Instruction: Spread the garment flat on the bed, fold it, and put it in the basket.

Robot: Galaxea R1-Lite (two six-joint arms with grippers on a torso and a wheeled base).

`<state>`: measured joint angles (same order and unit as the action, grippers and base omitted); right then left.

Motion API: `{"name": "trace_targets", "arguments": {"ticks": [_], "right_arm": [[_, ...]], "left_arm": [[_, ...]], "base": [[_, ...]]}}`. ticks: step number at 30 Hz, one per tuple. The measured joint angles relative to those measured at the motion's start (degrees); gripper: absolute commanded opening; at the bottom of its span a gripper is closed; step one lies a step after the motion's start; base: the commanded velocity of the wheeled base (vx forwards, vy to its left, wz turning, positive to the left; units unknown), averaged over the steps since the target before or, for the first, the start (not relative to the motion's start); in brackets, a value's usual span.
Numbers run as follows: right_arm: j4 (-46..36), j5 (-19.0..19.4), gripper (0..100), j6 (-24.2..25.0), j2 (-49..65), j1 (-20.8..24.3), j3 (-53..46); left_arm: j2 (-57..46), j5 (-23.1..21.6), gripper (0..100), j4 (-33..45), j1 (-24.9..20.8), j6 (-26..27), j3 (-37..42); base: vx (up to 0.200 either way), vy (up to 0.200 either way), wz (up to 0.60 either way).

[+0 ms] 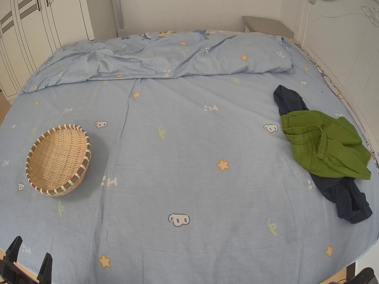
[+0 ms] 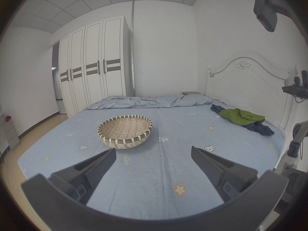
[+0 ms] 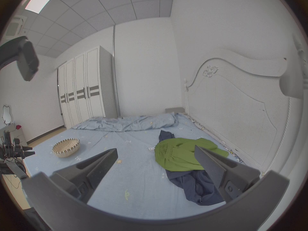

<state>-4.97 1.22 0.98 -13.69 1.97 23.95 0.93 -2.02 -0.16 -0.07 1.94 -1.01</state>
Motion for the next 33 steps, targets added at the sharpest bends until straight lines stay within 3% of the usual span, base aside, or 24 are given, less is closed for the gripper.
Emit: {"name": "trace_targets", "arguments": {"ticks": [10,21,29,33], "right_arm": [[-1.8,-4.0,100,-1.8,-25.4,0.7,12.0],[-4.3,-16.2,100,-3.9,-57.2,2.2,30.4],[-12.2,-21.6,100,-4.4,-77.4,3.1,49.4],[-13.7,-22.8,100,-4.3,-83.7,3.4,52.9]], "left_arm": [[0.0,0.0,100,0.0,0.0,0.0,0.0],[0.0,0.0,100,0.0,0.0,0.0,0.0],[0.0,0.0,100,0.0,0.0,0.0,0.0],[0.0,0.0,100,0.0,0.0,0.0,0.0]], "base": [[0.000,0.000,0.00],[0.000,0.000,0.00],[0.000,0.000,0.00],[0.000,0.000,0.00]]}}
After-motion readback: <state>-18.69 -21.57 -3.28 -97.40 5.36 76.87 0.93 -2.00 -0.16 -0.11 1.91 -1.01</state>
